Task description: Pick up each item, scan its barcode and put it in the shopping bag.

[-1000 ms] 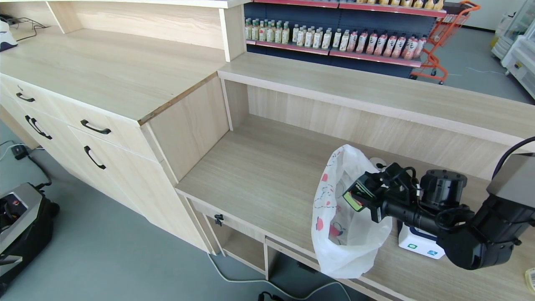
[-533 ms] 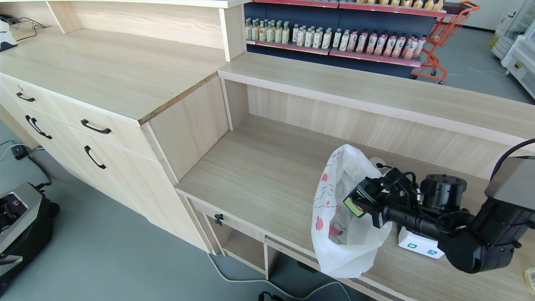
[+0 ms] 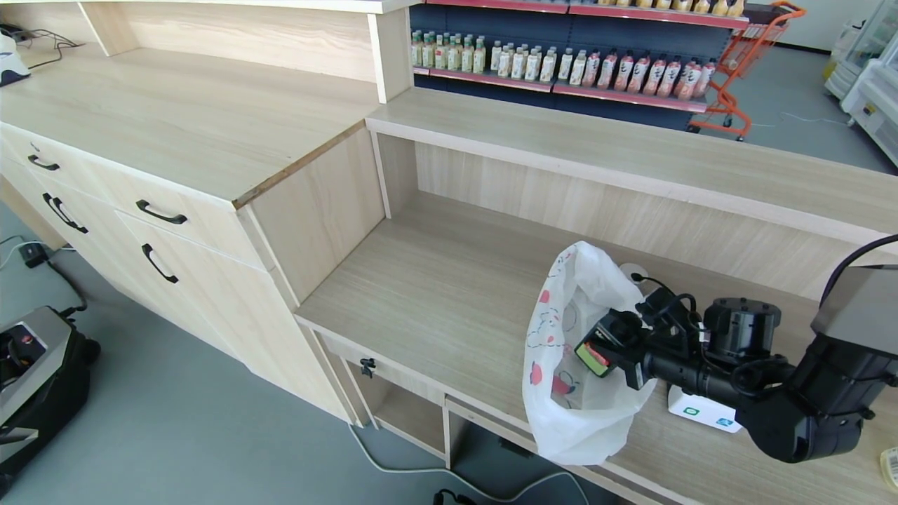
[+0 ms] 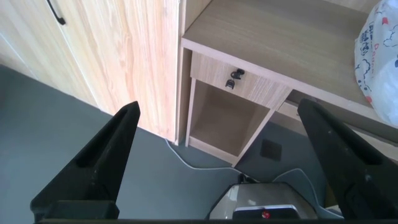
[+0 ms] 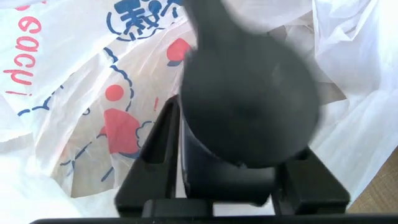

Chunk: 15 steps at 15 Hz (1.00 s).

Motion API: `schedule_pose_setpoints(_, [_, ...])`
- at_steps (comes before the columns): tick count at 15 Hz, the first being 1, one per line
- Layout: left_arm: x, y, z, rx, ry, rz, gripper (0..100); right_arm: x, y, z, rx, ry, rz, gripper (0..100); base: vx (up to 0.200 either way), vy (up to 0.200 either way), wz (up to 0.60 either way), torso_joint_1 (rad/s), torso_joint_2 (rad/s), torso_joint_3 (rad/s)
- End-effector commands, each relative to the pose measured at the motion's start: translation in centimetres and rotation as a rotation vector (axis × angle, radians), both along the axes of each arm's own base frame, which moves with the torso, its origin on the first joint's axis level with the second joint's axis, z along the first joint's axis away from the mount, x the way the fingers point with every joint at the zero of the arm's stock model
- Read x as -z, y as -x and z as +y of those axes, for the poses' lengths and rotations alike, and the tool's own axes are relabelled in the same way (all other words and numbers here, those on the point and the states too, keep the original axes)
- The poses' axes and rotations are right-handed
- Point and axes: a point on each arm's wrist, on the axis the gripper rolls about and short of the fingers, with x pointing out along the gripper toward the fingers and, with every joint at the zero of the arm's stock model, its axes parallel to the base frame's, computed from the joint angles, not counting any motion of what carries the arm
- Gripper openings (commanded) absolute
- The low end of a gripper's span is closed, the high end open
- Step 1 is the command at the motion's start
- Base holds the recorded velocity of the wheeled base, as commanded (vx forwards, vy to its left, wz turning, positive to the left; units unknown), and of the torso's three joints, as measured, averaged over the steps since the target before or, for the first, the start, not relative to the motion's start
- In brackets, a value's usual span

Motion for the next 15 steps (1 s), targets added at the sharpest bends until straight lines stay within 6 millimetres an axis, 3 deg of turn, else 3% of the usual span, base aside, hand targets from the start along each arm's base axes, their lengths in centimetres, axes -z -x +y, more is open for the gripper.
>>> schedule_pose_setpoints(1, [0.0,0.0,0.0,0.000,0.000,-0.001,100,-0.1,0.2,0.0,-0.003,0.000,0.006,100,0.000,0.000,0.00,0.000,0.00,0.000])
schedule_pose_setpoints(4, [0.0,0.0,0.0,0.000,0.001,0.000,100,-1.6,0.6,0.0,-0.008,-0.008,-0.008,100,0.000,0.000,0.00,0.000,0.00,0.000])
schedule_pose_setpoints(7, [0.0,0.0,0.0,0.000,0.001,0.000,100,-6.7,2.7,-1.0,0.018,-0.017,-0.058,100,0.000,0.000,0.00,0.000,0.00,0.000])
schedule_pose_setpoints(9, [0.0,0.0,0.0,0.000,0.000,-0.001,100,-10.9,6.0,-2.1,0.046,-0.020,-0.127,100,0.000,0.000,0.00,0.000,0.00,0.000])
schedule_pose_setpoints(11, [0.0,0.0,0.0,0.000,0.000,-0.001,100,-13.7,9.8,-3.5,0.097,-0.002,-0.164,100,0.000,0.000,0.00,0.000,0.00,0.000])
schedule_pose_setpoints(15, [0.0,0.0,0.0,0.000,0.000,-0.001,100,-16.0,15.0,-6.5,0.250,0.073,-0.190,100,0.000,0.000,0.00,0.000,0.00,0.000])
